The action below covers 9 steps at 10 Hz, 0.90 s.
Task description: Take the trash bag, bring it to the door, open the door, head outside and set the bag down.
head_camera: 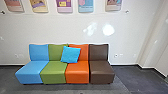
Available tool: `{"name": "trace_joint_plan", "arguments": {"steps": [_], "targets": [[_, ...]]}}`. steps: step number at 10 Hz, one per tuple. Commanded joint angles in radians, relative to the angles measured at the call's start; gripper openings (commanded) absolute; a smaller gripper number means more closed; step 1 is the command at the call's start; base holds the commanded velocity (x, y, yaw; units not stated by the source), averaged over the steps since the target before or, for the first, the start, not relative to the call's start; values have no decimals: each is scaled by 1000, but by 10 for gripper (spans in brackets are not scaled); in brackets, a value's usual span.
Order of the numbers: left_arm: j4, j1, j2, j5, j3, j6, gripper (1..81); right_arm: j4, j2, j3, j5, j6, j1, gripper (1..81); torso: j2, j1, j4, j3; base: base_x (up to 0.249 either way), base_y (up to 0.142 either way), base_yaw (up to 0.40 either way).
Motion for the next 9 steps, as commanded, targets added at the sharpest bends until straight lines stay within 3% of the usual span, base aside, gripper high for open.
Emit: {"name": "trace_joint_plan", "arguments": {"steps": [1,9], "targets": [[3,-26,-2,64,5,2,811,-6,-5,4,-66,-1,23,811,0,0,0,0,101,0,0],[3,-27,-2,64,5,2,811,-4,-5,4,-63,-1,20,811,0,0,0,0,100,0,0]]}}
